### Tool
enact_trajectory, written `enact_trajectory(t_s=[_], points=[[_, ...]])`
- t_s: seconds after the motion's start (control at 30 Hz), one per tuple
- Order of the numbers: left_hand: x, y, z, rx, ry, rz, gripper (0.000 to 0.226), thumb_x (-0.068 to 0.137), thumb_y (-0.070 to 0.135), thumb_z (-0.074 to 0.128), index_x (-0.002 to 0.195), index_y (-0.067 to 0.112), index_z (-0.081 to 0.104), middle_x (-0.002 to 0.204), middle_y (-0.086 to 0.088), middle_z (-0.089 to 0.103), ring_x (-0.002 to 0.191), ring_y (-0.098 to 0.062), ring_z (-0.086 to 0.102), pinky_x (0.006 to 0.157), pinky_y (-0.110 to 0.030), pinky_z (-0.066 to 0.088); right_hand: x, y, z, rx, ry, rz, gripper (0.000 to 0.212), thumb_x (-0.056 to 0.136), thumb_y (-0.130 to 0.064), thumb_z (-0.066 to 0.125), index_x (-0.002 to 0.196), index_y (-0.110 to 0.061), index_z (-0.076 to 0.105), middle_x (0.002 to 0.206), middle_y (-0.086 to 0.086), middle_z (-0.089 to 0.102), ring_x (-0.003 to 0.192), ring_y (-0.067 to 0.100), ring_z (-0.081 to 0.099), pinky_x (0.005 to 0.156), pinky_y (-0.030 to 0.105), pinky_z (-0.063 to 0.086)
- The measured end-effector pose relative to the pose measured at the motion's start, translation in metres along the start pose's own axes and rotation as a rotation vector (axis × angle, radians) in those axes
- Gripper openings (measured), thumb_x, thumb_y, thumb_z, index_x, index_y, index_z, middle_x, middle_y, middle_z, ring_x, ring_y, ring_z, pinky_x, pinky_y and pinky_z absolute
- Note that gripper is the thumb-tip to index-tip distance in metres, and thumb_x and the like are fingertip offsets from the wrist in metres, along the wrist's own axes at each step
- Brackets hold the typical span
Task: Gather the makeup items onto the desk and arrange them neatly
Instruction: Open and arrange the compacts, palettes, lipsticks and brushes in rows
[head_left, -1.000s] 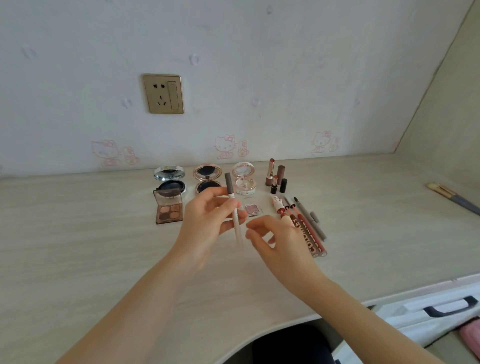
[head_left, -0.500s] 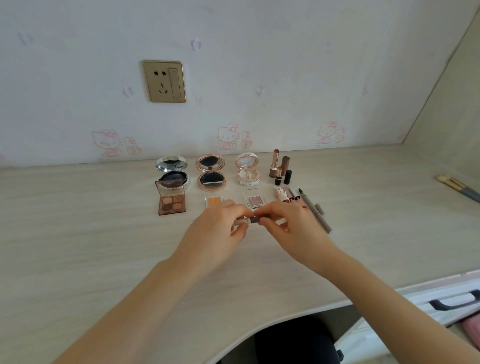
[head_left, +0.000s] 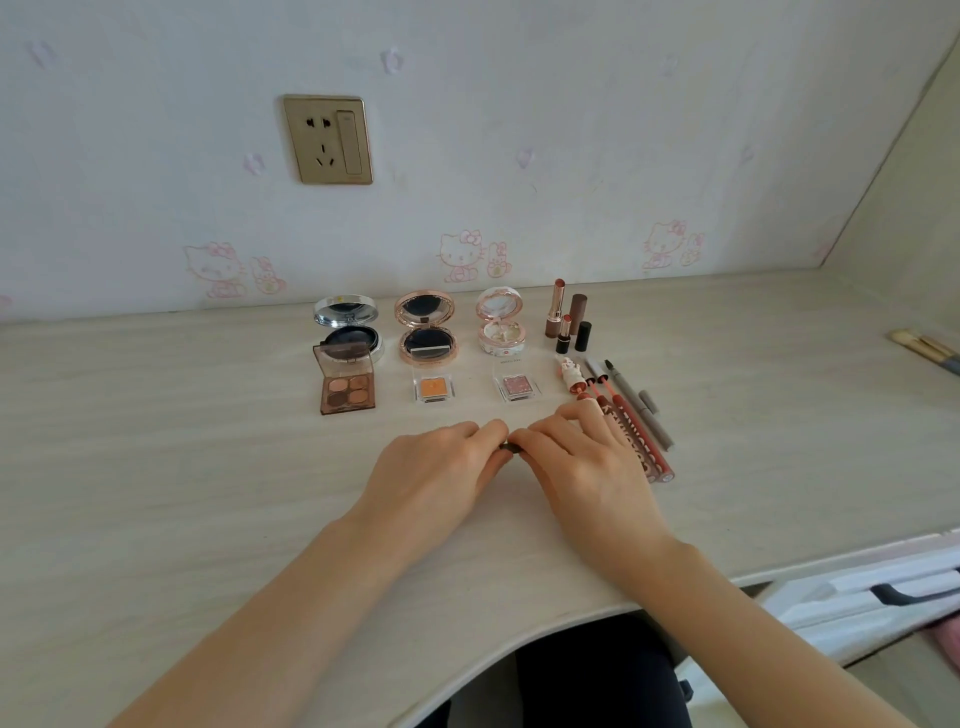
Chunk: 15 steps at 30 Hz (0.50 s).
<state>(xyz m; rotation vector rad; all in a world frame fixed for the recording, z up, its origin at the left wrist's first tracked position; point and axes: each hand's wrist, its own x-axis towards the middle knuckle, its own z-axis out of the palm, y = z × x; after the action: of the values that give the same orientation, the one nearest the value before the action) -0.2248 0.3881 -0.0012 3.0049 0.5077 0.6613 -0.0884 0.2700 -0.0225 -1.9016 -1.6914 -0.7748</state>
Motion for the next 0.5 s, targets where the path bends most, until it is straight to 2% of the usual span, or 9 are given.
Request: enact_trajectory(t_s=[0.17,0.33,0.5], points=[[-0.0002,0.0013,-0.002,0.059,-0.084,-0.001,0.033,0.096,0.052,0.015,0.108,0.033,0.04,0.086,0.005,0.06,0.076,-0.023,0.062,0.053,-0.03,0.037,-0.0006,-0.0025,-0.0049,0.005,0.027,-0.006,0.015,0.09,-0.006,0.058,0.098,-0.012,0.069,0.09,-0.002,0.066,0.09,0.026,0.05,0.082,0.04,0.046],[0.0014,0.0014,-0.0037,0.083,-0.134,-0.02,0.028,0.098,0.053,0.018,0.106,0.034,0.036,0.085,0.004,0.063,0.074,-0.026,0.061,0.054,-0.032,0.036,0.0001,-0.0036,-0.0055,-0.011,0.023,-0.013,0.015,0.09,-0.006,0.057,0.095,-0.012,0.069,0.089,-0.003,0.066,0.092,0.025,0.049,0.081,0.041,0.046],[0.0008,0.0013,-0.0066,0.076,-0.163,-0.047,0.03,0.097,0.057,0.018,0.104,0.033,0.035,0.08,0.001,0.063,0.072,-0.028,0.059,0.054,-0.033,0.036,-0.0011,-0.0043,-0.0049,-0.013,-0.017,-0.022,0.019,0.092,-0.005,0.052,0.098,-0.012,0.068,0.09,-0.003,0.065,0.094,0.027,0.051,0.084,0.049,0.044]])
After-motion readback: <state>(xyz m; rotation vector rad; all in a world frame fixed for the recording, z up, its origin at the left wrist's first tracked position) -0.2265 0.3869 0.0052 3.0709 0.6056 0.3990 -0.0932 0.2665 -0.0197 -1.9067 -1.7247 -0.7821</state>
